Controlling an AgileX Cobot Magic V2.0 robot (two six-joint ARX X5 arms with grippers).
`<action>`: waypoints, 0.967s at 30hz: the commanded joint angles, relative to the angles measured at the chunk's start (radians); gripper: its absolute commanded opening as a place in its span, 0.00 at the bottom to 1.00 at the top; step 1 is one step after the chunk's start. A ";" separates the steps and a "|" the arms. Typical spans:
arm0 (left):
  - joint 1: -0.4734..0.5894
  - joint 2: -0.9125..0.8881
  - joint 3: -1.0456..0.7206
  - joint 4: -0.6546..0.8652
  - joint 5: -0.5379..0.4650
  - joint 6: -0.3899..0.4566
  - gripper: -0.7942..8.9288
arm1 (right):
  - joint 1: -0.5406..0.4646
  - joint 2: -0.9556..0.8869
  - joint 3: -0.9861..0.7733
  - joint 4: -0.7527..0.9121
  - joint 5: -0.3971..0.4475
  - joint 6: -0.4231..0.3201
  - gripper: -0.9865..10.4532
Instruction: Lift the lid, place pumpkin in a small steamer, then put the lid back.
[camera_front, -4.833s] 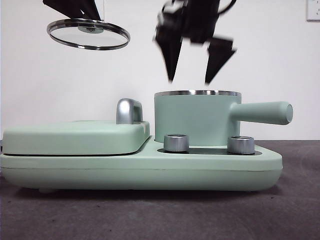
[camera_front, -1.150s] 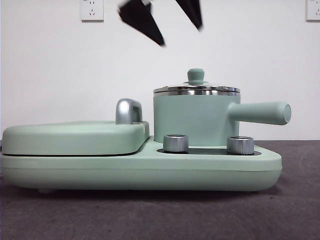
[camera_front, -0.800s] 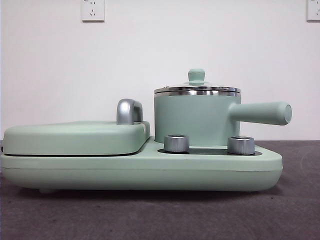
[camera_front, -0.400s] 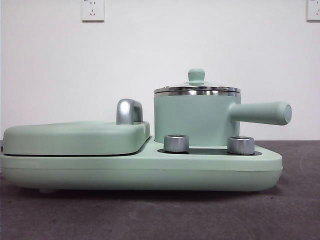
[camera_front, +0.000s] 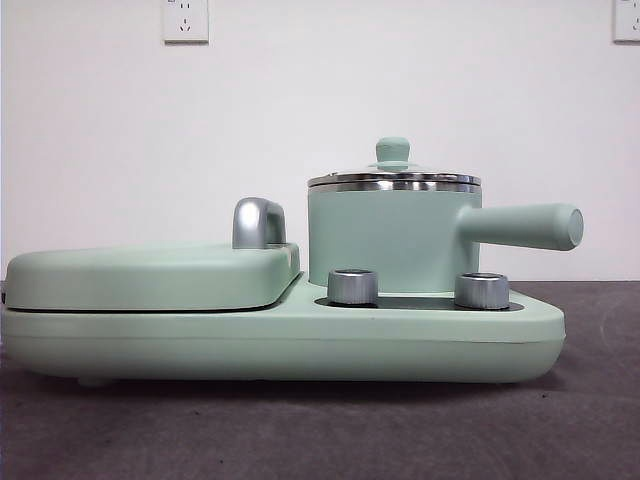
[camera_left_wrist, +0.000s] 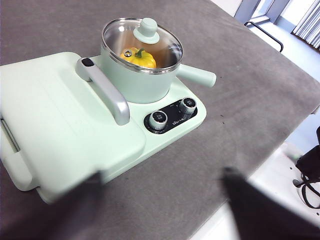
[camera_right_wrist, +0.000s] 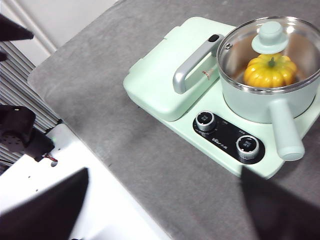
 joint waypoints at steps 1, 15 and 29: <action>-0.005 0.005 0.008 0.003 -0.005 0.007 0.08 | 0.005 0.006 0.008 0.008 -0.024 -0.027 0.12; -0.005 0.005 0.008 0.006 -0.005 0.007 0.09 | 0.005 0.003 0.010 0.010 -0.024 -0.032 0.10; 0.289 -0.097 -0.243 0.310 0.008 0.007 0.09 | 0.005 0.003 0.010 0.010 -0.024 -0.032 0.10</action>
